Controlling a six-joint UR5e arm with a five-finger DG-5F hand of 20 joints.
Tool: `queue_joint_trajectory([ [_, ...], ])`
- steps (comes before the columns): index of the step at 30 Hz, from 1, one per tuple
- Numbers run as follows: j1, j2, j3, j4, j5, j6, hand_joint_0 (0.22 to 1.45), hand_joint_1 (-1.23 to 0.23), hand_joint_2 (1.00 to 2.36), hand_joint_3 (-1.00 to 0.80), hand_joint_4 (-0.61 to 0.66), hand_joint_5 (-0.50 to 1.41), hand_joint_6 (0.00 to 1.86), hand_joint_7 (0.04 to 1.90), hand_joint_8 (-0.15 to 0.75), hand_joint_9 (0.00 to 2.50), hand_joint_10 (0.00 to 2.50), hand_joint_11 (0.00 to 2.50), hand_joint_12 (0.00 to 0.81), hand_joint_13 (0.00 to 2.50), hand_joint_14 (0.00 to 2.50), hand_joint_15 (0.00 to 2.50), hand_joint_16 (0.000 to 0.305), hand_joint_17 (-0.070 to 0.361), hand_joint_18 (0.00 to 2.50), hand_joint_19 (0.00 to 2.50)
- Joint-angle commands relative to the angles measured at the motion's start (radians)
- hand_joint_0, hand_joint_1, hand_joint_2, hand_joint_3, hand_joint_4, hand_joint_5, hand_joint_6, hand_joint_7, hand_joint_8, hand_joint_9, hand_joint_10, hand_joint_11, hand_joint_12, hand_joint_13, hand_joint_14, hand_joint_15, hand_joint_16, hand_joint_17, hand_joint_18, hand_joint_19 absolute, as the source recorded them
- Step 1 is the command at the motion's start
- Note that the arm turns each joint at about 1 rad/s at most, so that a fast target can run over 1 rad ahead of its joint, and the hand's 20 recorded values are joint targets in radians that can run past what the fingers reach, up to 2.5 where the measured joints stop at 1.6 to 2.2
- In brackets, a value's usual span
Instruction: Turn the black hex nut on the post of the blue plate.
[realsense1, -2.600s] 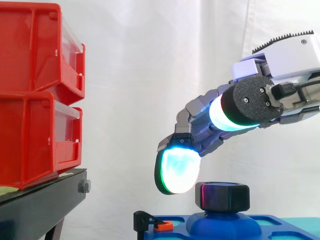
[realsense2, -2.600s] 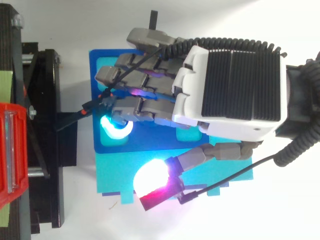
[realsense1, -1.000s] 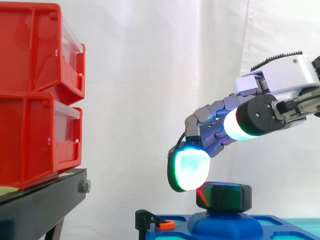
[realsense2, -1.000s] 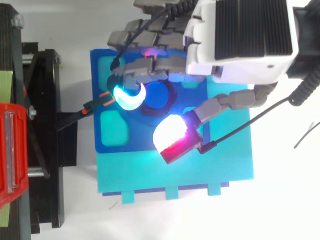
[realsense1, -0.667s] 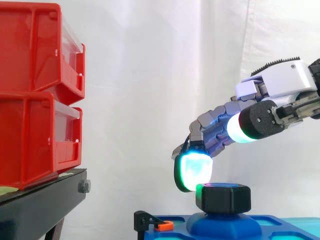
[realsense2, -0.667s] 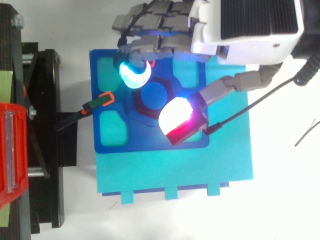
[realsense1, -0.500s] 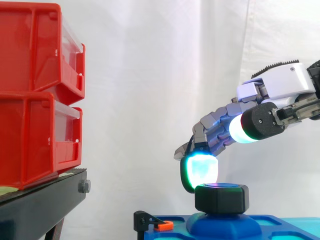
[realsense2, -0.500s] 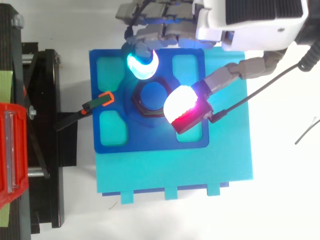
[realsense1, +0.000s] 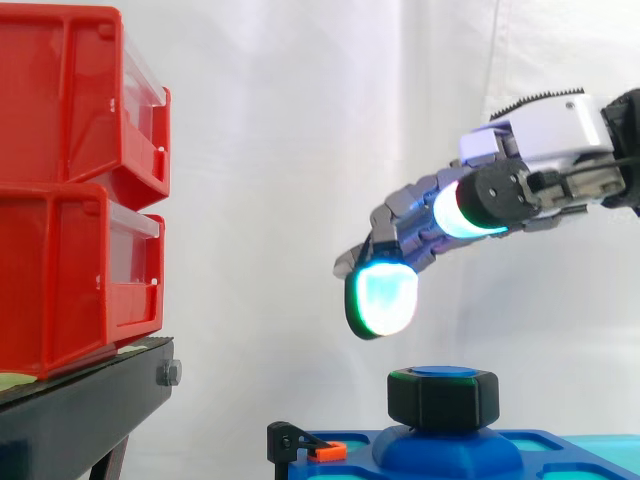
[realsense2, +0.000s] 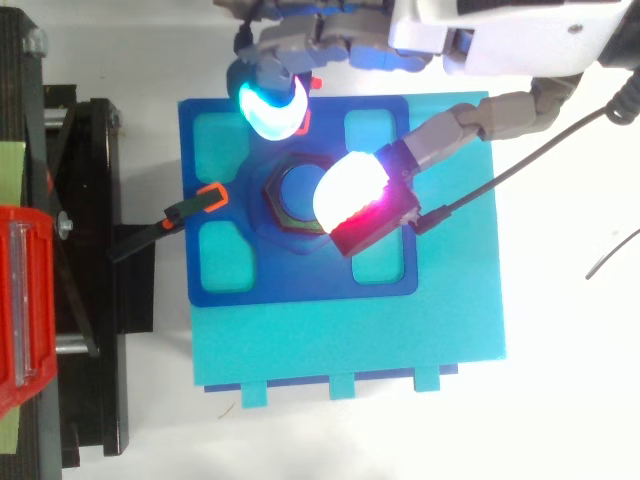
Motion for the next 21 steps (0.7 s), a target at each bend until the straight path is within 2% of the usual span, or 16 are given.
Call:
queue_joint_trajectory([
  [1,0.019,-0.001,0.009,0.002,0.042,-0.002,0.47,-0.25,1.00,-0.50,0.17,-0.22,0.50,1.05,0.236,0.21,0.00,0.00,0.377,0.26,0.00,0.10,0.061,0.136,0.08,0.18],
  [4,0.036,-0.001,0.009,0.006,0.066,-0.002,0.47,-0.25,1.00,-0.50,0.17,-0.22,0.50,1.05,0.236,0.21,0.00,0.00,0.377,0.26,0.00,0.10,0.061,0.136,0.08,0.17],
  [5,0.050,-0.001,0.009,0.008,0.086,-0.002,0.47,-0.25,1.00,-0.50,0.17,-0.22,0.50,1.05,0.236,0.21,0.00,0.00,0.377,0.26,0.00,0.10,0.061,0.136,0.08,0.17],
  [9,0.079,-0.001,0.009,0.006,0.128,-0.002,0.47,-0.25,1.00,-0.50,0.17,-0.22,0.50,1.04,0.237,0.21,0.00,0.00,0.377,0.26,0.00,0.10,0.060,0.136,0.08,0.18],
  [10,0.100,-0.001,0.009,0.003,0.145,-0.002,0.47,-0.25,1.00,-0.50,0.17,-0.22,0.50,1.04,0.236,0.21,0.00,0.00,0.377,0.26,0.00,0.10,0.060,0.136,0.08,0.17],
  [11,0.100,-0.001,0.009,0.003,0.145,-0.002,0.47,-0.25,1.00,-0.50,0.17,-0.22,0.50,1.04,0.236,0.21,0.00,0.00,0.377,0.26,0.00,0.10,0.060,0.136,0.08,0.17],
  [12,0.119,-0.001,0.009,0.000,0.168,-0.002,0.47,-0.25,1.00,-0.50,0.17,-0.22,0.50,1.04,0.236,0.21,0.00,0.00,0.377,0.25,0.00,0.09,0.060,0.136,0.08,0.17],
  [13,0.137,-0.001,0.009,-0.007,0.204,-0.002,0.47,-0.25,1.00,-0.50,0.16,-0.22,0.50,1.04,0.236,0.21,0.00,0.00,0.377,0.25,0.00,0.10,0.061,0.136,0.08,0.17],
  [17,0.154,-0.001,0.009,-0.013,0.254,-0.002,0.47,-0.25,1.00,-0.50,0.17,-0.22,0.50,1.03,0.238,0.21,0.00,0.00,0.376,0.26,0.00,0.10,0.060,0.136,0.08,0.17],
  [21,0.165,-0.001,0.009,-0.013,0.261,-0.002,0.47,-0.25,1.00,-0.50,0.17,-0.22,0.50,1.03,0.239,0.21,0.00,0.00,0.377,0.26,0.00,0.10,0.060,0.136,0.08,0.17],
])
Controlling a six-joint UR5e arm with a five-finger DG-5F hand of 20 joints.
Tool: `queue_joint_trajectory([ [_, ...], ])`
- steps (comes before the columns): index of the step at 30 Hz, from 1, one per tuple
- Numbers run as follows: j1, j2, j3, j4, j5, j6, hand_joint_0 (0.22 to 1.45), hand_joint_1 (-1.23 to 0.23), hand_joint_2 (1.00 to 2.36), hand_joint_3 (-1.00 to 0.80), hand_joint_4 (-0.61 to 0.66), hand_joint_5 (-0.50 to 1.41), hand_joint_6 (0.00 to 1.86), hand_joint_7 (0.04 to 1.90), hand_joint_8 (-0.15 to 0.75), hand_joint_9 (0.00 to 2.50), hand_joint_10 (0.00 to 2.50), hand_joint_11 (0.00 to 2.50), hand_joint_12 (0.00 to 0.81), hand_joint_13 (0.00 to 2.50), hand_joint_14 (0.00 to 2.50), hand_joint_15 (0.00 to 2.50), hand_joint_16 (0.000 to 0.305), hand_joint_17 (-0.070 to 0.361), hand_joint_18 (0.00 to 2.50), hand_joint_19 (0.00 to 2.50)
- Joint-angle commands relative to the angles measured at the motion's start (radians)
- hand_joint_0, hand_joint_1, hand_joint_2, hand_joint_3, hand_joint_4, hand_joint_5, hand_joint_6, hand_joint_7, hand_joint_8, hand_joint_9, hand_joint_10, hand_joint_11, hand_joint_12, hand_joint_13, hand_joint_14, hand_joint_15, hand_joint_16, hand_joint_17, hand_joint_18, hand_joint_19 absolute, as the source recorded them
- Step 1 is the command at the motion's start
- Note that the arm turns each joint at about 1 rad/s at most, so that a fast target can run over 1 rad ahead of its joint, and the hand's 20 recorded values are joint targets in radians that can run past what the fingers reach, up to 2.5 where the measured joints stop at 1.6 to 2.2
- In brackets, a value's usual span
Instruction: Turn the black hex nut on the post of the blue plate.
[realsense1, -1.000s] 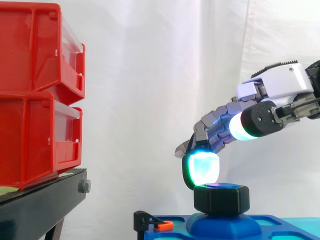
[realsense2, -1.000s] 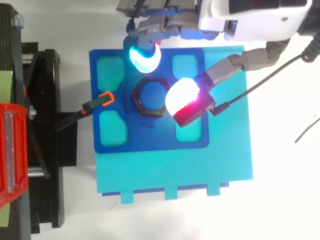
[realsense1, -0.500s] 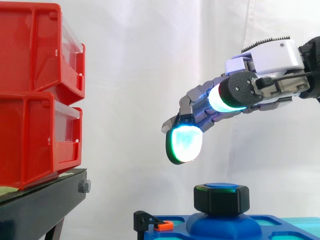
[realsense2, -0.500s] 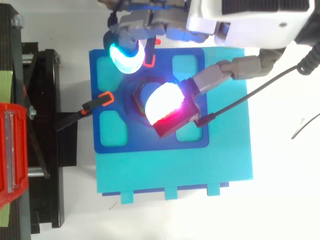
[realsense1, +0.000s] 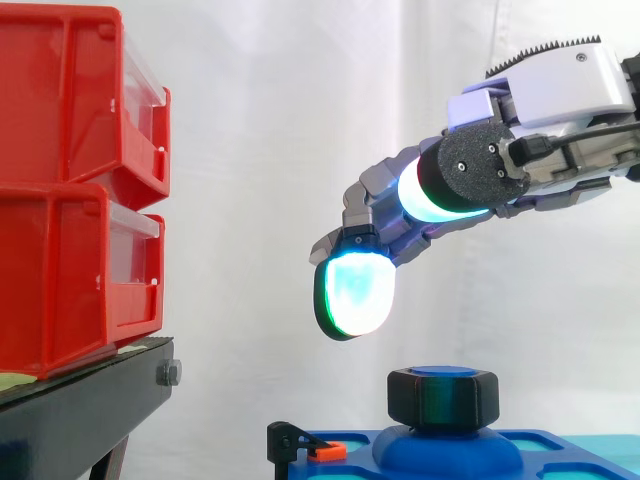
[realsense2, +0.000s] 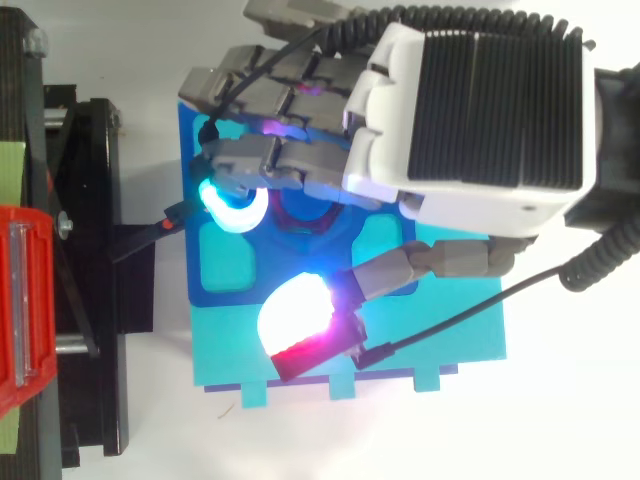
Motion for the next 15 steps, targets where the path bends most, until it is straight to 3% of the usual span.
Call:
queue_joint_trajectory([
  [1,0.012,-0.001,0.000,-0.006,0.013,0.000,0.47,-0.25,1.00,-0.50,0.17,-0.22,0.50,1.03,0.239,0.21,0.00,0.00,0.377,0.26,0.00,0.10,0.060,0.136,0.08,0.17],
  [6,0.013,0.000,-0.001,-0.021,0.009,-0.003,0.47,-0.25,1.00,-0.50,0.17,-0.22,0.50,1.03,0.238,0.21,0.00,0.00,0.377,0.26,0.00,0.10,0.060,0.136,0.08,0.17],
  [15,0.000,-0.001,-0.024,-0.014,-0.002,-0.025,0.47,-0.25,1.00,-0.50,0.17,-0.22,0.50,1.03,0.238,0.21,0.00,0.00,0.378,0.26,0.00,0.10,0.060,0.135,0.08,0.17],
])
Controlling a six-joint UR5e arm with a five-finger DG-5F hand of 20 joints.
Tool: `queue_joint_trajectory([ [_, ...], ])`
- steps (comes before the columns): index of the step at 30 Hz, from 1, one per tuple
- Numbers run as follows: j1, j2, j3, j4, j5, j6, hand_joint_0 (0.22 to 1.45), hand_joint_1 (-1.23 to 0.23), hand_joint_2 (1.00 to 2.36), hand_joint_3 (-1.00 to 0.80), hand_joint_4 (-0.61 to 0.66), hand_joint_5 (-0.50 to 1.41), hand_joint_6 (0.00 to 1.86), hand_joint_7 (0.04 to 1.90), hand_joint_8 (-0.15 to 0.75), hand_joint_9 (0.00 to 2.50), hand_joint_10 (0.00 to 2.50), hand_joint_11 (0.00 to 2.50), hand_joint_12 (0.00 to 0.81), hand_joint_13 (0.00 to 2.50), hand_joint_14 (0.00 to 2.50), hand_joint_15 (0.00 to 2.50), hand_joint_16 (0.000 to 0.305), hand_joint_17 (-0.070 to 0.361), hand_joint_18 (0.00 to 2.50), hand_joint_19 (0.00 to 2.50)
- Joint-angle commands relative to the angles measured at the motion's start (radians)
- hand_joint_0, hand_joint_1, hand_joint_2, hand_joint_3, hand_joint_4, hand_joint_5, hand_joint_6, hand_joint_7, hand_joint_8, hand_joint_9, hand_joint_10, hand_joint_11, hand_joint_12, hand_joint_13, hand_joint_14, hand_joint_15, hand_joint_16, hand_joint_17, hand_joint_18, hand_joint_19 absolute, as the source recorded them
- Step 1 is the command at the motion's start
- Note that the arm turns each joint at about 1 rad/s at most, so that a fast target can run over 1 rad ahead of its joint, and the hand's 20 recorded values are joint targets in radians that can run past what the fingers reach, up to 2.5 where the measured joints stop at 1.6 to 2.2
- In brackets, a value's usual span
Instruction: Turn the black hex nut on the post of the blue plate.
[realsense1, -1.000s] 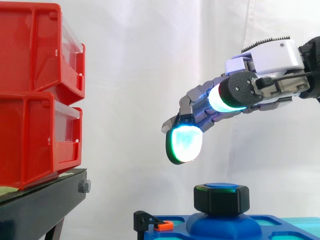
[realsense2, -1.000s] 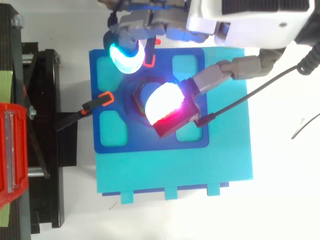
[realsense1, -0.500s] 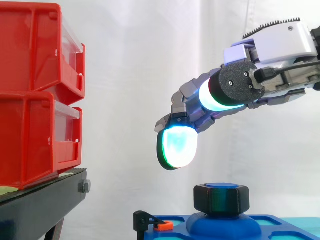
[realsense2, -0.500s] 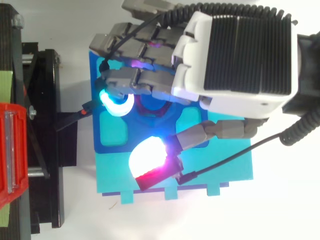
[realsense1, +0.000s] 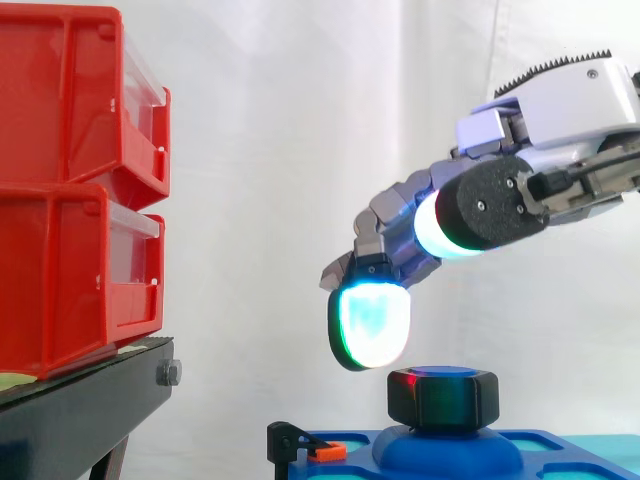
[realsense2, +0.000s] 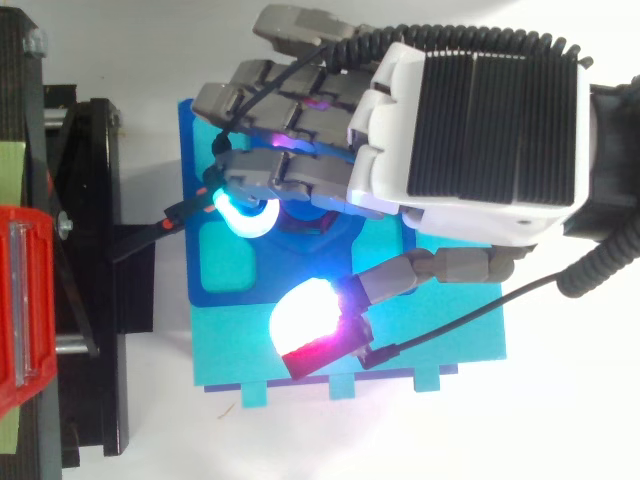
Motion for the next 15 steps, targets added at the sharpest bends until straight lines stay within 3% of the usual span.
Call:
queue_joint_trajectory([
  [1,-0.004,0.001,-0.008,0.006,-0.001,-0.003,0.47,-0.25,1.00,-0.50,0.17,-0.22,0.50,1.03,0.238,0.21,0.00,0.00,0.378,0.26,0.00,0.10,0.060,0.135,0.08,0.17],
  [15,-0.024,0.000,-0.008,0.016,-0.026,-0.047,0.47,-0.25,1.00,-0.50,0.17,-0.22,0.50,1.03,0.237,0.21,0.00,0.00,0.378,0.26,0.00,0.10,0.060,0.136,0.08,0.18],
])
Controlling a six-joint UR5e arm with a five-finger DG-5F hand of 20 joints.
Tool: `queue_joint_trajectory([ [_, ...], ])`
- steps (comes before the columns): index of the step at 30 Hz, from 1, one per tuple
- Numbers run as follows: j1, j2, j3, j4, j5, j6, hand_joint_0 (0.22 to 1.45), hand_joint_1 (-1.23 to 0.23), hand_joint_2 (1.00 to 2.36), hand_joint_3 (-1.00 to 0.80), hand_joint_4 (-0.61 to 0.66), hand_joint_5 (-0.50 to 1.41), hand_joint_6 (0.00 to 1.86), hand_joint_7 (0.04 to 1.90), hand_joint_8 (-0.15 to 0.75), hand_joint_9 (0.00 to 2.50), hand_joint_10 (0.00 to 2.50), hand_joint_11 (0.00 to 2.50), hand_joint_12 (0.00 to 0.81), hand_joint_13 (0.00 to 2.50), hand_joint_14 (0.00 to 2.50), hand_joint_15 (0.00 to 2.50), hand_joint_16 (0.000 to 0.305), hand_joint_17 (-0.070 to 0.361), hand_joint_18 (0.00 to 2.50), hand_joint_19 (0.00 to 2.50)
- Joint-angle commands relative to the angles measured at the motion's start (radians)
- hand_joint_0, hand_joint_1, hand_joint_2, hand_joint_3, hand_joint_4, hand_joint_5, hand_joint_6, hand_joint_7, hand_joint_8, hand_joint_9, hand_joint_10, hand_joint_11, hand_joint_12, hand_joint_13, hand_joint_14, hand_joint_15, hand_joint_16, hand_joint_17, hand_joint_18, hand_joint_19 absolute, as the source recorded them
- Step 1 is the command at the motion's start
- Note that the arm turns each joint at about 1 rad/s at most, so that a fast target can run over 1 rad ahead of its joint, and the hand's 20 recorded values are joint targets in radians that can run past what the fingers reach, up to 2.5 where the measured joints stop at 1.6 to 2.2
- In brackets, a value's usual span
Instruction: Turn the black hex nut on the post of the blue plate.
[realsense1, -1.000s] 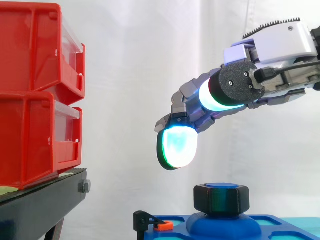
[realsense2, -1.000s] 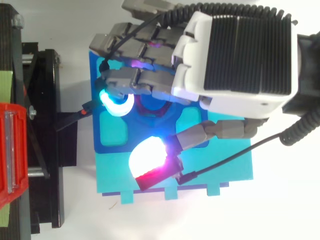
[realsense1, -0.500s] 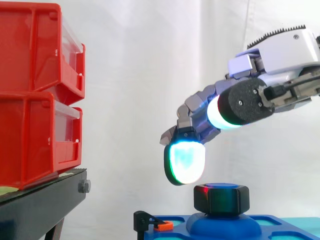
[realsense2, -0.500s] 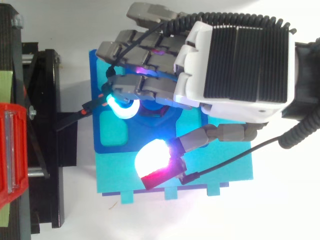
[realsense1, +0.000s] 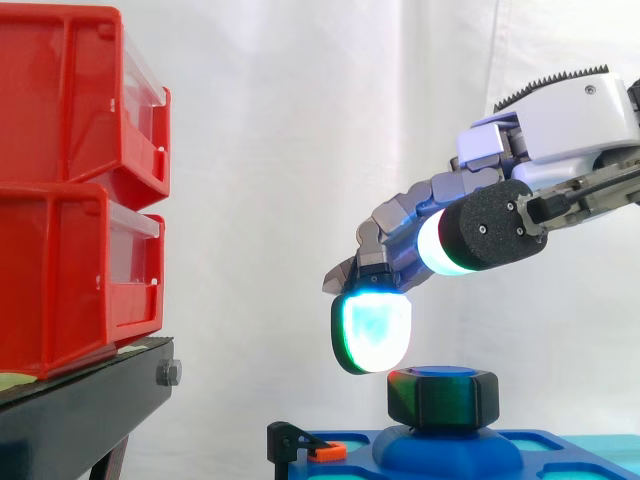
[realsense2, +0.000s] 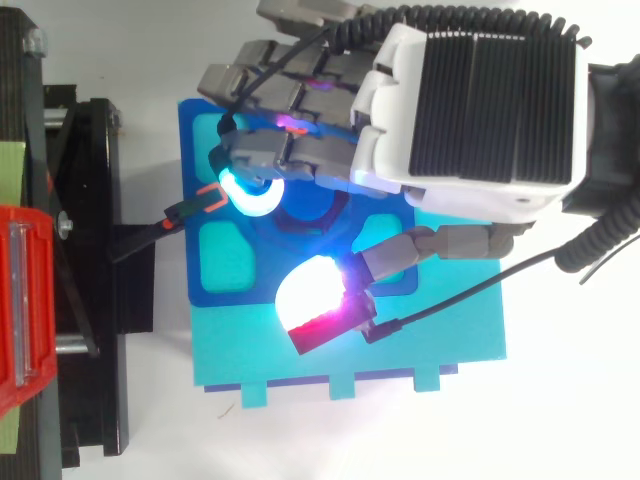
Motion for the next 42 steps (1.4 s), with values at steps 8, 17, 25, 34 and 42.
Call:
queue_joint_trajectory([
  [8,-0.006,-0.002,0.000,0.030,0.003,-0.002,0.48,-0.24,1.00,-0.50,0.17,-0.22,0.50,1.02,0.237,0.21,0.00,0.00,0.378,0.26,0.00,0.10,0.060,0.135,0.08,0.18],
  [17,0.002,-0.026,0.000,0.090,0.003,-0.002,0.48,-0.25,1.00,-0.50,0.17,-0.22,0.50,1.02,0.237,0.21,0.00,0.00,0.378,0.26,0.00,0.10,0.060,0.136,0.09,0.18],
  [25,0.011,-0.036,-0.002,0.089,0.005,-0.002,0.48,-0.25,1.00,-0.50,0.17,-0.22,0.50,1.02,0.238,0.22,0.00,0.00,0.379,0.26,0.00,0.10,0.060,0.136,0.09,0.18],
  [34,0.006,-0.037,-0.002,0.053,-0.001,-0.002,0.48,-0.24,1.00,-0.50,0.17,-0.22,0.50,1.03,0.238,0.22,0.00,0.00,0.378,0.26,0.00,0.10,0.060,0.136,0.09,0.18],
  [42,-0.004,-0.036,-0.002,0.044,-0.032,-0.004,0.48,-0.25,1.00,-0.50,0.17,-0.21,0.50,1.05,0.235,0.22,0.00,0.00,0.373,0.28,0.00,0.10,0.060,0.135,0.11,0.19],
])
